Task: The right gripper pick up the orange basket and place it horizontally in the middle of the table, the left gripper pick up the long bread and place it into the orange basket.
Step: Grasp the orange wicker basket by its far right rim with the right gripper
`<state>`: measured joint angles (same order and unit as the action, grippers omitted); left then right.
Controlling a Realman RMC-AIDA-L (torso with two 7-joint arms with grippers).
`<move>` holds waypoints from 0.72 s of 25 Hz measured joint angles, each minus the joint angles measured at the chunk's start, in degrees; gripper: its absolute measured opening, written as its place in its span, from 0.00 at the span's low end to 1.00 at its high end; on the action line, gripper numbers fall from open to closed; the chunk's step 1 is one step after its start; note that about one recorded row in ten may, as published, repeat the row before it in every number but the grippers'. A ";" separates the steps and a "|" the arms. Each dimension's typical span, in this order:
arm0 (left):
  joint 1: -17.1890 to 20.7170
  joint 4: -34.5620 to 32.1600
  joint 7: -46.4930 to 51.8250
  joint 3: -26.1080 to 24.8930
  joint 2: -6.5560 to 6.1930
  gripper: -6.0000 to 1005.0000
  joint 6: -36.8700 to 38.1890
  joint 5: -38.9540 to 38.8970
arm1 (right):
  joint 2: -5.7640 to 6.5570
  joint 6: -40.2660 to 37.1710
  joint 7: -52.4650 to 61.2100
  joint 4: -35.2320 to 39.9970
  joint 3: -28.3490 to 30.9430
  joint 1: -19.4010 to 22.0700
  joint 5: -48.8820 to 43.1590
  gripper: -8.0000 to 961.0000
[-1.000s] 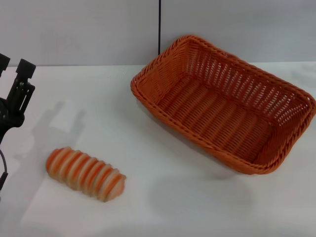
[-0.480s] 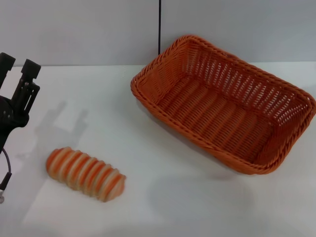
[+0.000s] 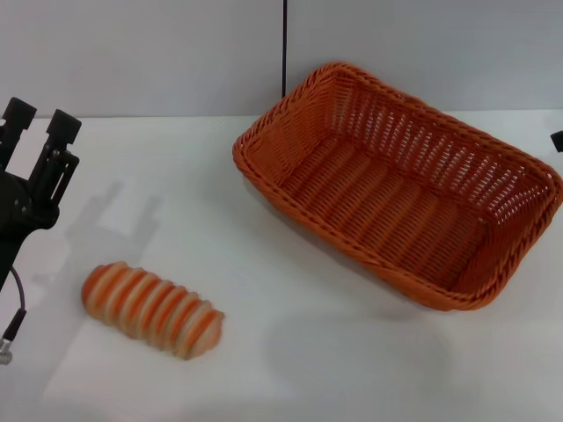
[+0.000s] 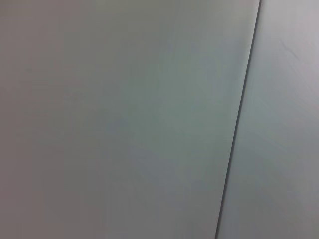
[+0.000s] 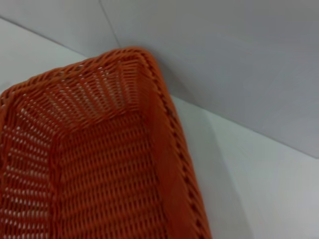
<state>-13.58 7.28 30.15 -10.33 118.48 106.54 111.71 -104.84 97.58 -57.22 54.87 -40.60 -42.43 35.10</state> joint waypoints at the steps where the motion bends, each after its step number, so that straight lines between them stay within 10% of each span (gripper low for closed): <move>1: -0.01 0.02 0.00 0.05 0.00 0.66 -0.09 0.00 | -0.08 -0.51 -0.25 -0.52 0.03 0.10 0.12 0.59; 18: -0.57 0.10 0.00 0.61 0.00 0.66 -1.55 -0.01 | -2.34 -3.92 -3.30 -3.03 -0.01 0.19 0.46 0.58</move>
<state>-14.15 7.38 30.15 -9.73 118.47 104.99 111.70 -107.18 93.66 -60.52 51.84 -40.61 -42.24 35.56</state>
